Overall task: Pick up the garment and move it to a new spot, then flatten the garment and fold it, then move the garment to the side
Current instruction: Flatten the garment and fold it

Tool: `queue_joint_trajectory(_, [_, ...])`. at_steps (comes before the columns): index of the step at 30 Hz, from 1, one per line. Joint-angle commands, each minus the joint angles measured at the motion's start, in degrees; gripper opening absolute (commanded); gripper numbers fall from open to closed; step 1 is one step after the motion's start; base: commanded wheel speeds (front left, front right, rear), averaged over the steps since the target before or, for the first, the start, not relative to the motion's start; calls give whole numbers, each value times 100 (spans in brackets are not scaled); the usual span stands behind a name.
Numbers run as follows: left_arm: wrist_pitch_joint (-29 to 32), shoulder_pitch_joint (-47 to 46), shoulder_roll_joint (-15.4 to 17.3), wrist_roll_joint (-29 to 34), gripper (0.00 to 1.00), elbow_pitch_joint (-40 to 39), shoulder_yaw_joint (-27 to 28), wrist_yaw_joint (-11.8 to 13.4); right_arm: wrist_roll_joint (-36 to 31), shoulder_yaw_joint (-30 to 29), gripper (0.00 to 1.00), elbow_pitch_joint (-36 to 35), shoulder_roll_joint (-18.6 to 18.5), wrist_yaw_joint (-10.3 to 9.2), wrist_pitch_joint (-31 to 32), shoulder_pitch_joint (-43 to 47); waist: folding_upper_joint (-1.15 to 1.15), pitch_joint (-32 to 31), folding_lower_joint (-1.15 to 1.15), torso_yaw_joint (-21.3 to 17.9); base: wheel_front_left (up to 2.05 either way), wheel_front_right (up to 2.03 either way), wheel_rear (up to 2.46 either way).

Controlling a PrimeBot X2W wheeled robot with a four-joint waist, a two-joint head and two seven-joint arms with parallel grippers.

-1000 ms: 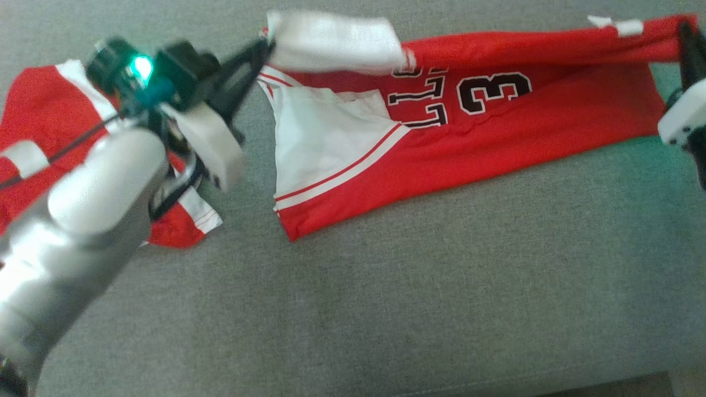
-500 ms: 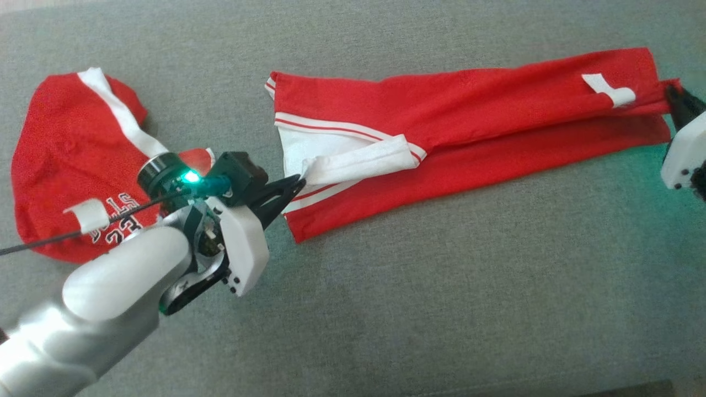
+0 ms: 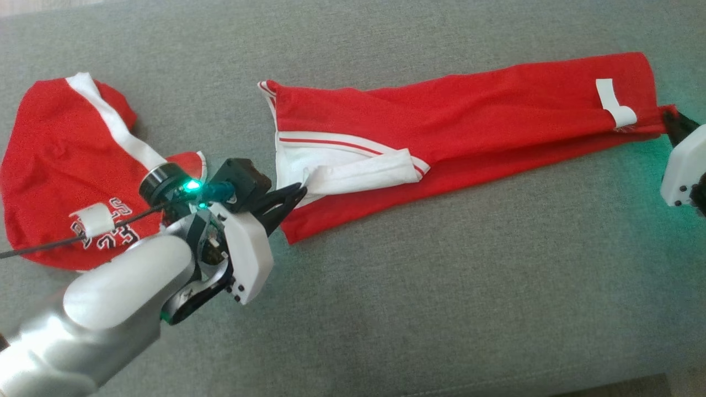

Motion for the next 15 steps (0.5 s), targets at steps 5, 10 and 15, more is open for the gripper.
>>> queue_joint_trajectory(5, [-101, -62, 118, 0, 100, -31, 271, 195, 302, 18, 100, -79, -141, -5, -86, -83, 0, 22, 0, -53, 0, 0, 0])
queue_joint_trajectory(10, [-438, -107, 17, -40, 100, 53, 531, 422, 513, -187, 100, -132, -175, -5, -340, -249, 0, -47, 0, -62, 0, 0, 0])
queue_joint_trajectory(15, [-1173, -159, -183, -81, 100, 252, 1034, 853, 595, -387, 100, -403, -195, -5, -966, -383, 0, -200, 0, -25, 0, 0, 0])
